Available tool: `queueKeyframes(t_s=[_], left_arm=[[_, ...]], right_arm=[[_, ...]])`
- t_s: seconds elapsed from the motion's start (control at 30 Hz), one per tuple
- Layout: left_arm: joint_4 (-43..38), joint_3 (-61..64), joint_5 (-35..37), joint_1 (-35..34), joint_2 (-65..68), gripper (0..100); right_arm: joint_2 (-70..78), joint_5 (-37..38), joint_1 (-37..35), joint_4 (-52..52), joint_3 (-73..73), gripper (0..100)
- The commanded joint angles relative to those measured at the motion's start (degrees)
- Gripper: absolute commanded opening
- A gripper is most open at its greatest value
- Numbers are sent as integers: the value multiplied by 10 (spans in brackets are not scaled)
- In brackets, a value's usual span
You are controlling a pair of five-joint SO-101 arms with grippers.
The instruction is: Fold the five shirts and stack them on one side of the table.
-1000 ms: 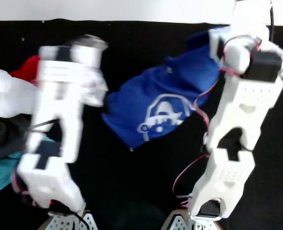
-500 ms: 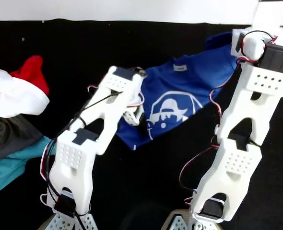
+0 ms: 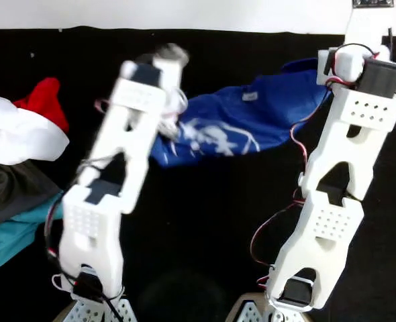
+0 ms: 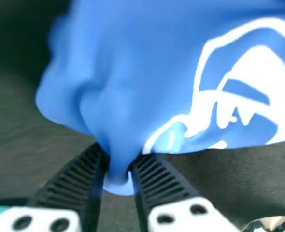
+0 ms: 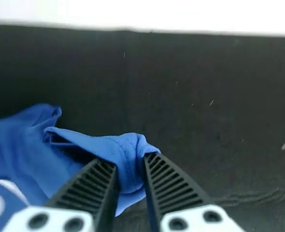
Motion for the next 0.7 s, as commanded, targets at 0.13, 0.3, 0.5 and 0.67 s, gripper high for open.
queueKeyframes(t_s=[0.13,0.3,0.5,0.67], left_arm=[[78,-225,1,-50,-157,8],[80,-261,1,-70,-289,8],[80,-145,-24,-85,-400,8],[71,93,-109,-96,-400,8]], right_arm=[[-160,2,-6,1,-80,5],[-281,2,-6,5,-79,5],[-334,-28,-7,37,8,5],[-330,-66,-27,17,193,5]])
